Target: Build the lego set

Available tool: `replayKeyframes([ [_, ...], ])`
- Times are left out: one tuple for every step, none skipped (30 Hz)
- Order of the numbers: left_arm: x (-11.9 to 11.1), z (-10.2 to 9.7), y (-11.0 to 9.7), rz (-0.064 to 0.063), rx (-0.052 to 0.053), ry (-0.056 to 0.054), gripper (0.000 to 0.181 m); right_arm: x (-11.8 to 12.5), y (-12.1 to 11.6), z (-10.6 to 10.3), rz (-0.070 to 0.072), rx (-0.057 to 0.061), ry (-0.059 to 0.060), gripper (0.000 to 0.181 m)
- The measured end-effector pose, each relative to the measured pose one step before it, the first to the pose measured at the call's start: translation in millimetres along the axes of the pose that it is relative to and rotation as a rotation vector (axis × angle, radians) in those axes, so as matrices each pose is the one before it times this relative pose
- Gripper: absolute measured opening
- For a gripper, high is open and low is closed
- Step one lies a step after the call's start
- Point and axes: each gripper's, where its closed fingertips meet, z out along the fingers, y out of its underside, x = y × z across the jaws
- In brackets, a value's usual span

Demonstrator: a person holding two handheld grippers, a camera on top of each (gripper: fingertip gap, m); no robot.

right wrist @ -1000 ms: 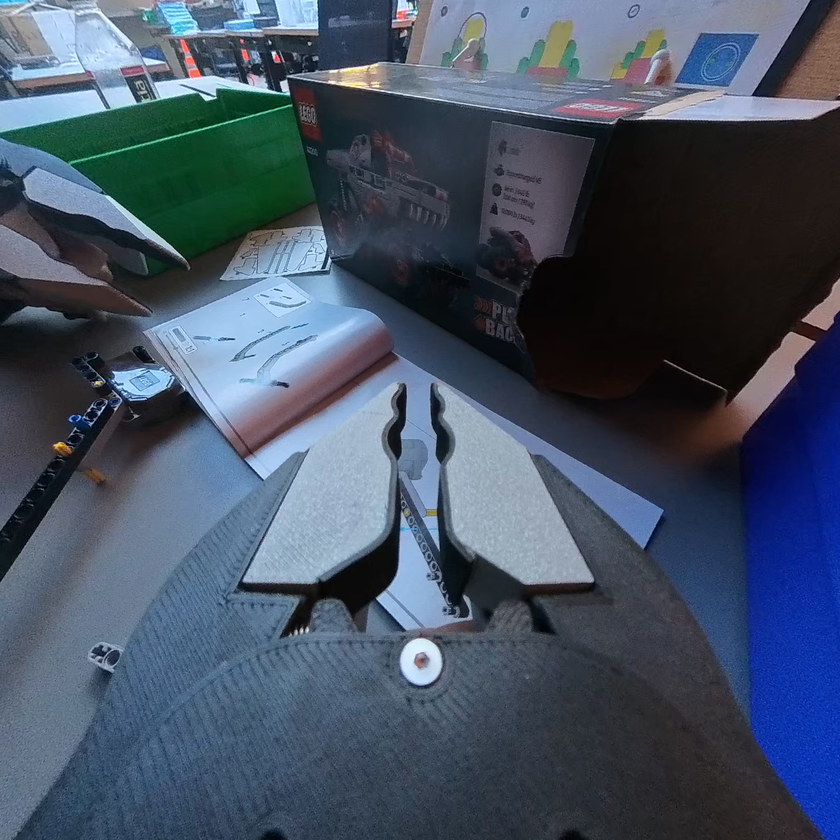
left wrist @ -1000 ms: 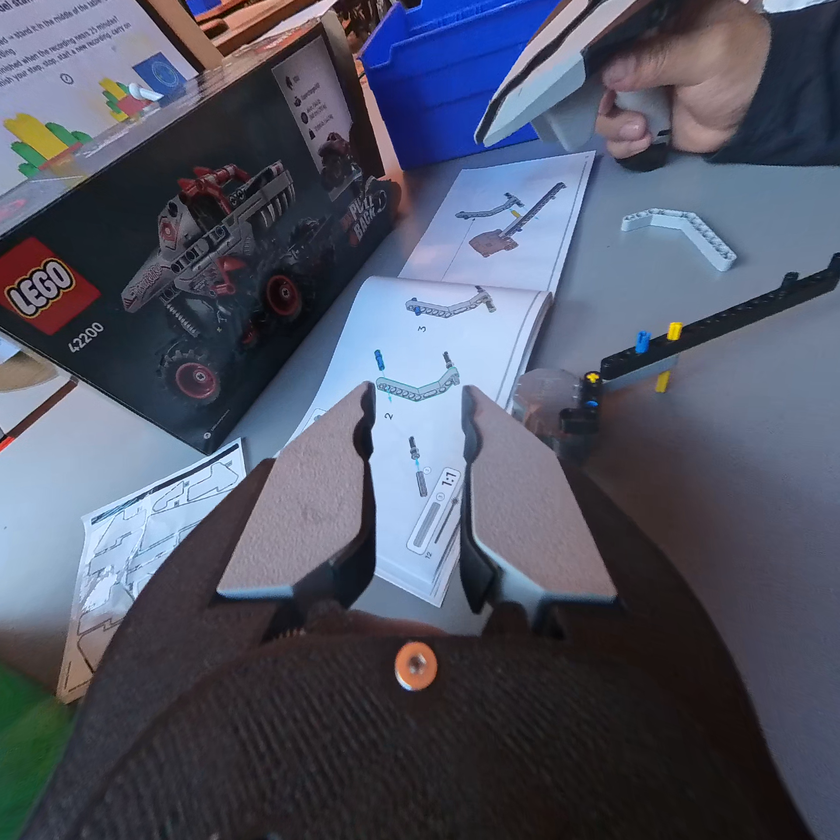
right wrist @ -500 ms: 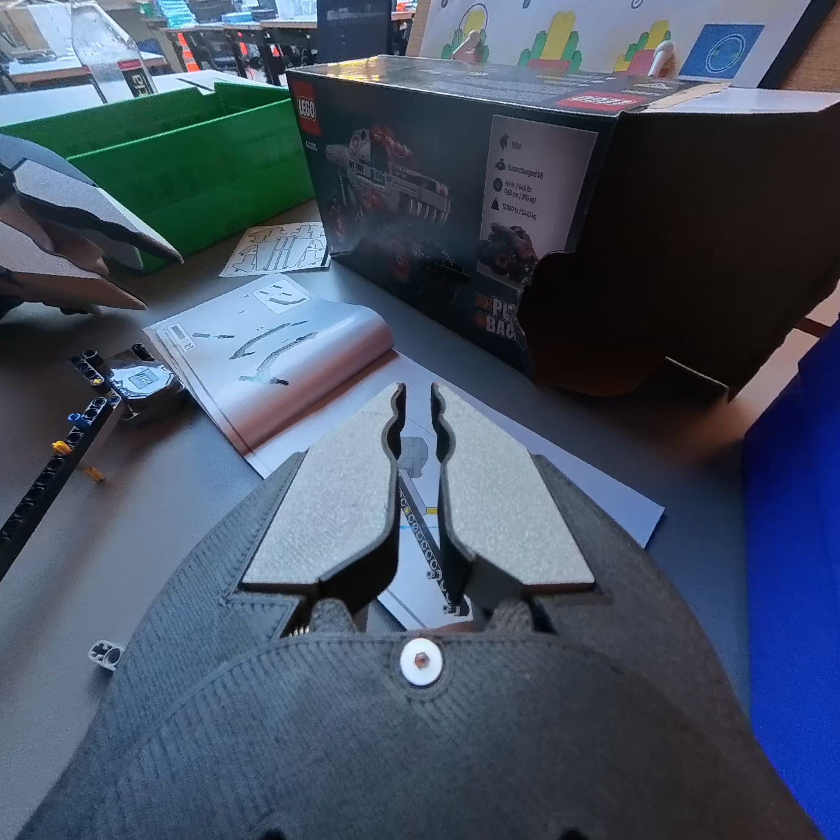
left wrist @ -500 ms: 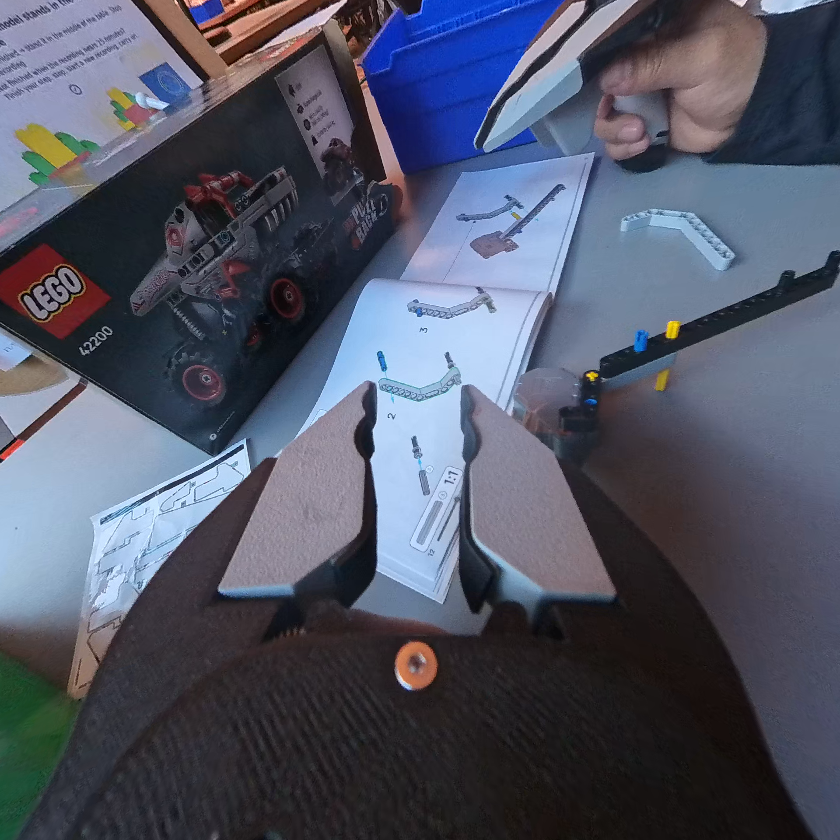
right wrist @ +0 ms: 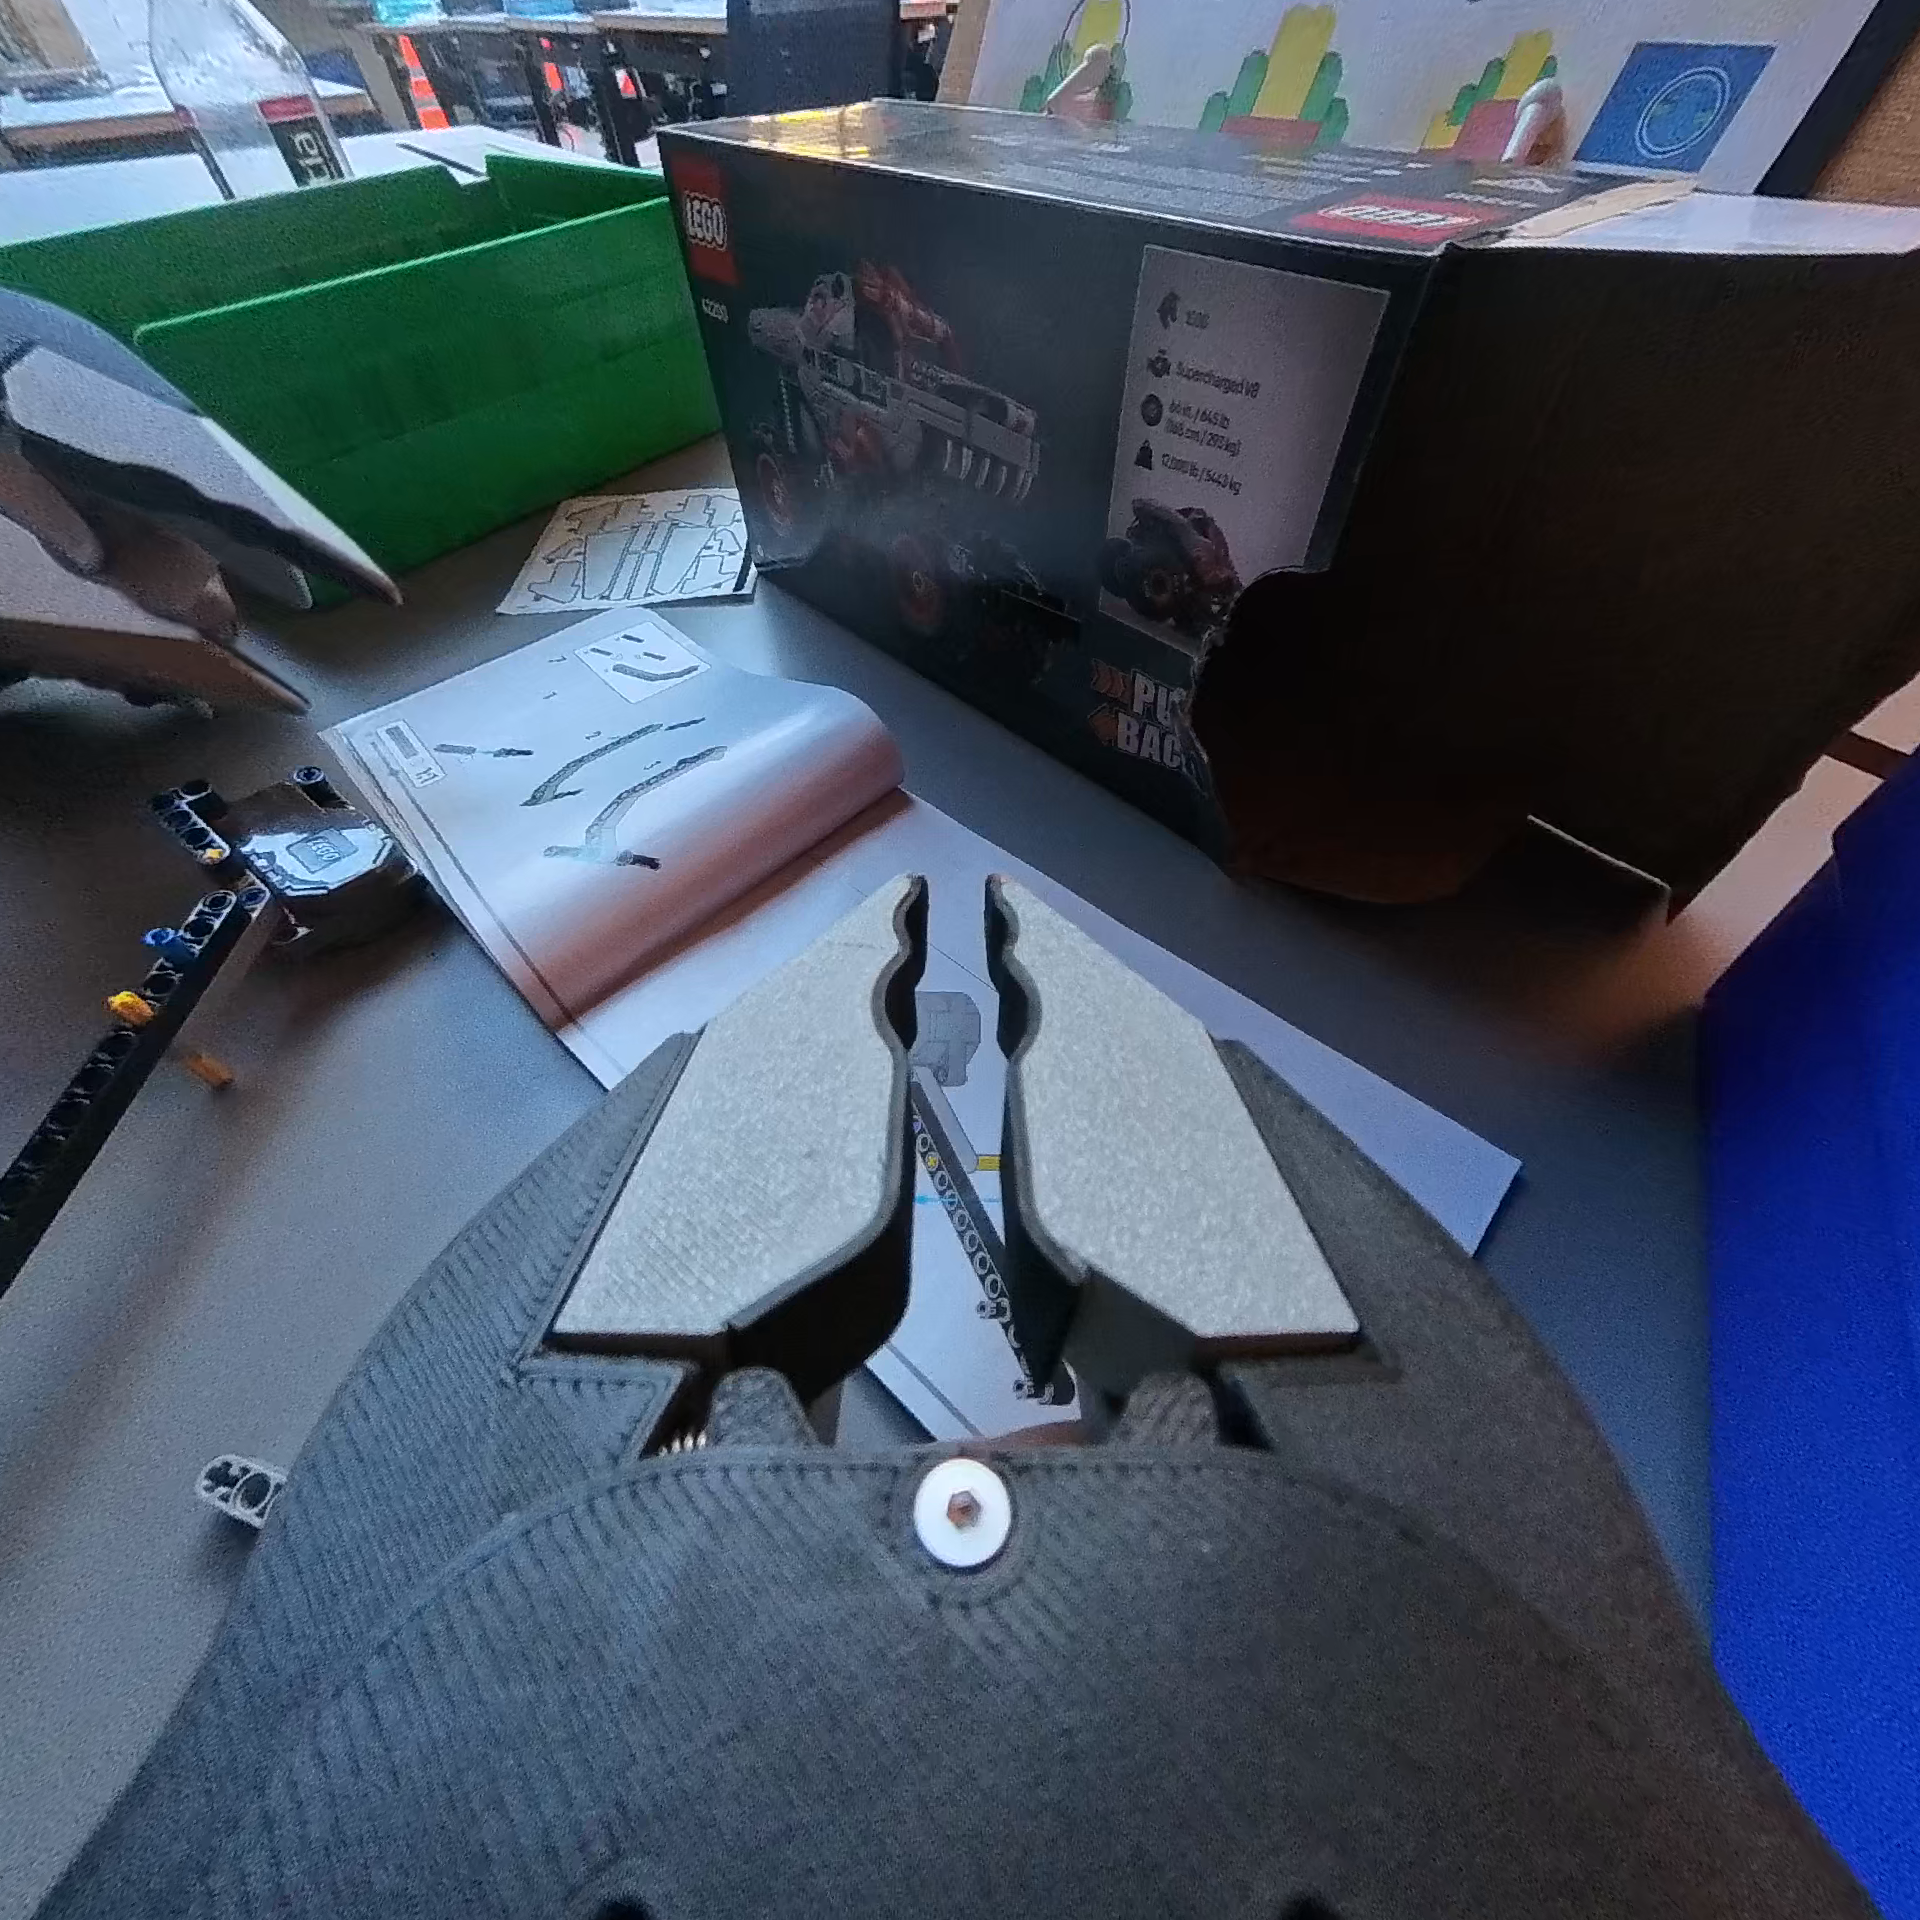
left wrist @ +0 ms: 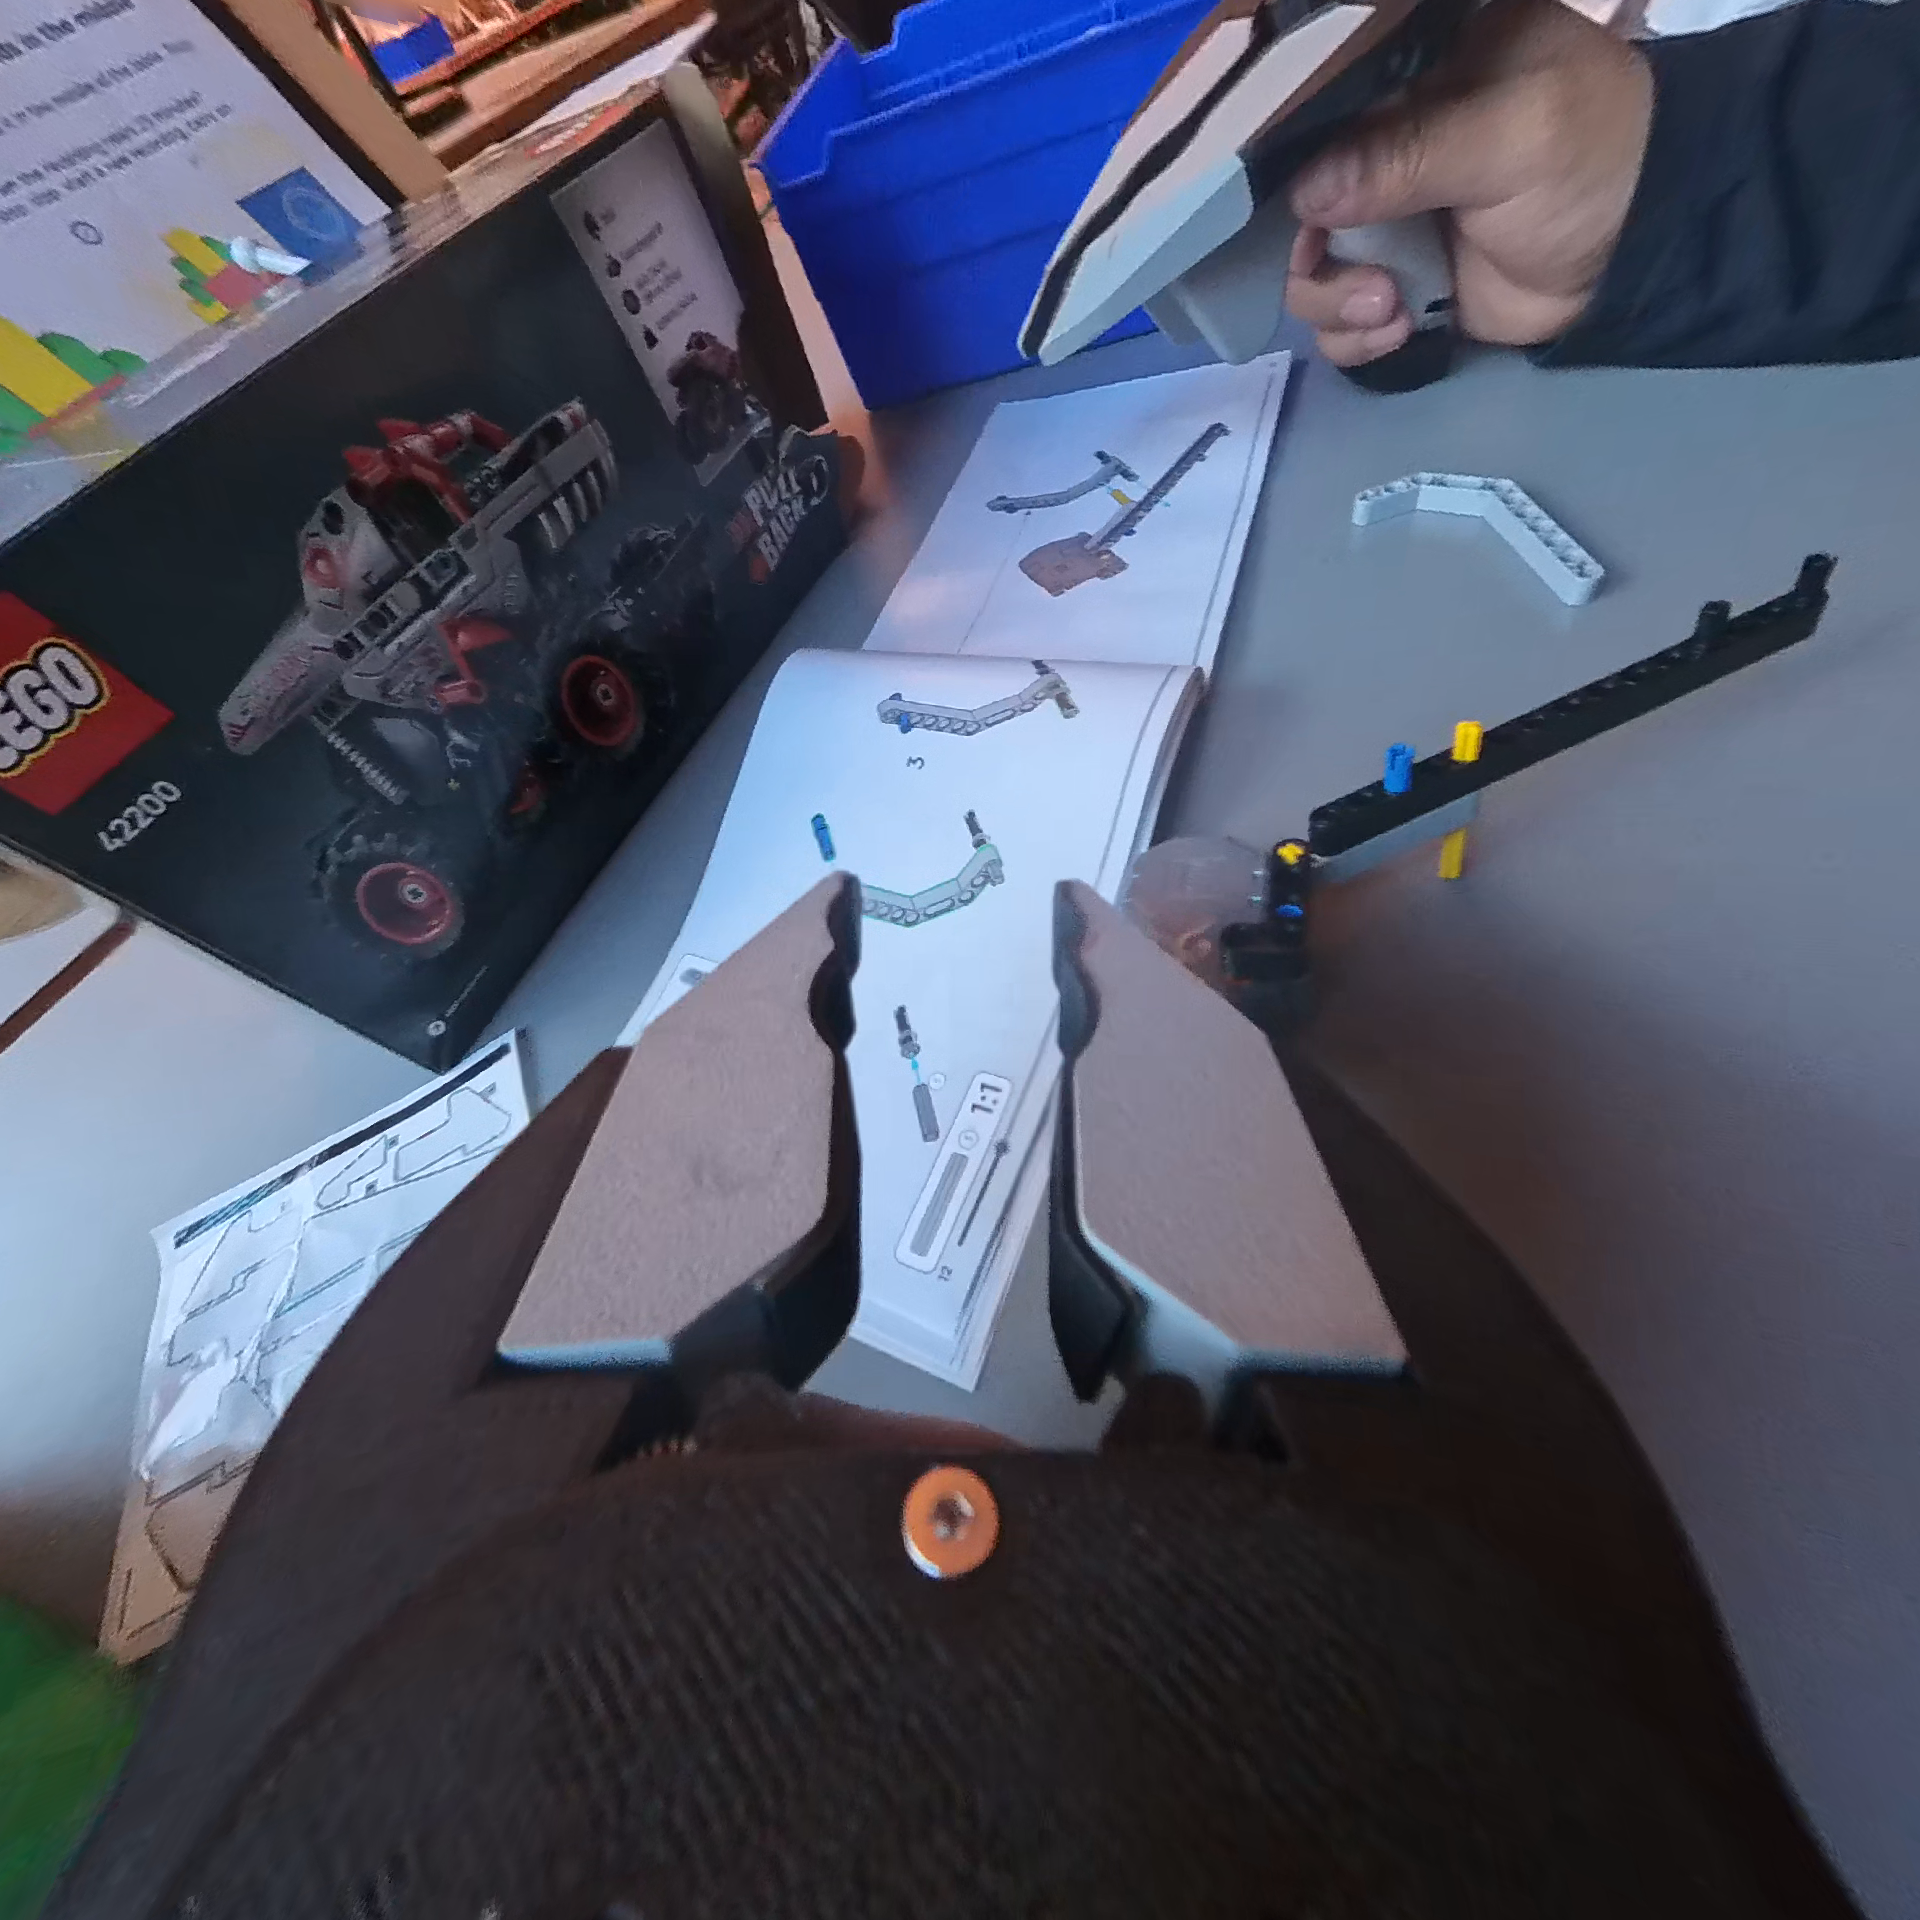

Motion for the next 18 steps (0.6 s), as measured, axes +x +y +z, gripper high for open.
replayKeyframes([
  [2.54, 0.45, 0.17, 0.0140, 0.0015, 0.0061, 0.036, -0.17, 0.39, 0.24, -0.0015, -0.0031, -0.0004, 0.008],
  [3.35, 0.03, -0.60, 0.0170, 0.0050, 0.0112, 0.037, -0.24, 0.32, 0.22, -0.0017, -0.0023, -0.0002, 0.008],
  [2.92, -0.36, -1.18, 0.0160, 0.0074, 0.0099, 0.037, -0.24, 0.21, 0.20, -0.0021, -0.0022, -0.0003, 0.008],
  [1.39, -0.32, -1.41, 0.0126, 0.0067, 0.0019, 0.037, -0.30, 0.24, 0.28, -0.0028, -0.0018, -0.0004, 0.008],
  [0.23, -0.15, -0.64, 0.0092, 0.0012, -0.0028, 0.037, -0.41, 0.14, 0.05, -0.0037, -0.0012, 0.0001, 0.008],
  [-1.11, 0.19, 0.49, 0.0058, -0.0043, -0.0073, 0.037, -0.42, 0.14, 0.14, -0.0043, -0.0015, 0.0003, 0.008],
  [-2.08, 0.28, 1.19, 0.0030, -0.0064, -0.0104, 0.037, -0.35, 0.36, 0.17, -0.0042, -0.0026, 0.0000, 0.008],
  [-2.32, 0.40, 1.69, 0.0025, -0.0070, -0.0098, 0.036, -0.47, 0.33, 0.20, -0.0038, -0.0033, -0.0001, 0.008],
  [-2.40, 0.20, 2.29, 0.0091, -0.0082, -0.0085, 0.036, -0.38, 0.42, 0.21, -0.0038, -0.0033, -0.0002, 0.008],
  [-4.08, -0.32, 2.74, 0.0227, -0.0105, -0.0178, 0.036, -0.40, 0.36, 0.24, -0.0038, -0.0029, -0.0003, 0.008],
  [-7.24, -0.87, 3.03, 0.0267, -0.0125, -0.0343, 0.036, -0.40, 0.33, 0.18, -0.0038, -0.0024, -0.0002, 0.008],
  [-9.35, -1.39, 2.81, 0.0180, -0.0119, -0.0416, 0.035, -0.37, 0.15, 0.11, -0.0036, -0.0016, 0.0003, 0.008],
  [-8.77, -1.77, 1.59, -0.0009, -0.0049, -0.0324, 0.034, -0.22, 0.22, -0.03, -0.0030, -0.0009, 0.0005, 0.008],
  [-4.94, -2.02, -0.92, -0.0302, 0.0054, -0.0066, 0.033, -0.21, 0.16, -0.25, -0.0023, -0.0006, 0.0006, 0.008],
  [-5.10, -1.82, -1.18, -0.0350, 0.0029, -0.0072, 0.032, -0.06, 0.16, -0.27, -0.0015, -0.0005, 0.0007, 0.008],
  [-6.90, -1.82, -0.59, -0.0305, -0.0018, -0.0194, 0.030, 0.01, 0.09, -0.18, -0.0010, -0.0002, 0.0005, 0.008],
  [-6.70, -1.99, -0.76, -0.0223, 0.0007, -0.0186, 0.029, 0.02, 0.14, -0.30, -0.0009, -0.0003, 0.0001, 0.008],
  [-8.32, -2.80, -1.24, -0.0218, 0.0059, -0.0299, 0.027, -0.20, 0.15, -0.20, -0.0013, -0.0007, -0.0004, 0.008],
])
